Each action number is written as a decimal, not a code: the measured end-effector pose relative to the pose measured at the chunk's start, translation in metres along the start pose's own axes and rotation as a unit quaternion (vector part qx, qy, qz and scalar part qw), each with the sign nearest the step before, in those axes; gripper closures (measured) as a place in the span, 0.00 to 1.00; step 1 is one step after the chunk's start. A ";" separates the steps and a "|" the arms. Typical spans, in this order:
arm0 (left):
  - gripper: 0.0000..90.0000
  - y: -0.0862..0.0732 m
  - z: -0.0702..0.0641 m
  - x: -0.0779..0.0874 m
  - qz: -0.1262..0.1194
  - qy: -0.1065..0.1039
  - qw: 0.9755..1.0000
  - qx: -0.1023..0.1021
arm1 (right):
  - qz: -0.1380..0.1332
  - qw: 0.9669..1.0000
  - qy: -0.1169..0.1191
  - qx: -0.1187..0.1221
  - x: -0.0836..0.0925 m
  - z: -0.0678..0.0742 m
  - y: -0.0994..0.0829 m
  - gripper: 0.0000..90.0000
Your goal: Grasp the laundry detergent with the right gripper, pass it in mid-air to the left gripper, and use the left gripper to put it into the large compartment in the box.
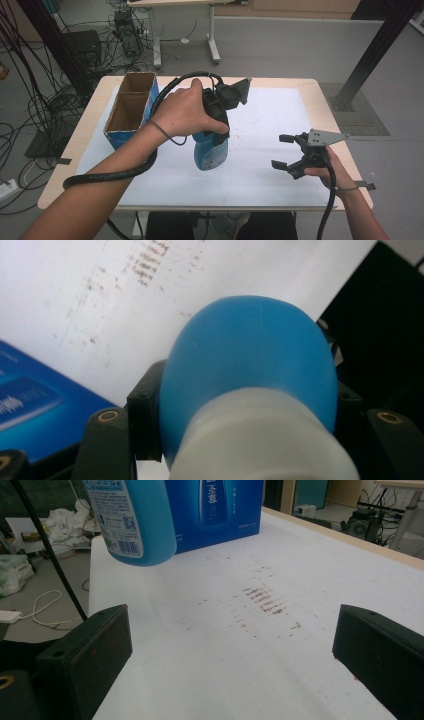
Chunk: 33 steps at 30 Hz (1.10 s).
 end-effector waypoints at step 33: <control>0.42 0.007 0.061 0.049 -0.051 -0.028 0.987 0.148 | -0.002 1.000 -0.021 -0.014 -0.001 -0.005 -0.001 0.03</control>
Point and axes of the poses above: each handheld gripper's, and its own axes: x roughly backward along the jaws, y roughly out of its top, z roughly to its left, the point moved 8 cm from there along -x, roughly forward along the jaws, and after that the axes turned 11 degrees about z, right-handed, at the moved point
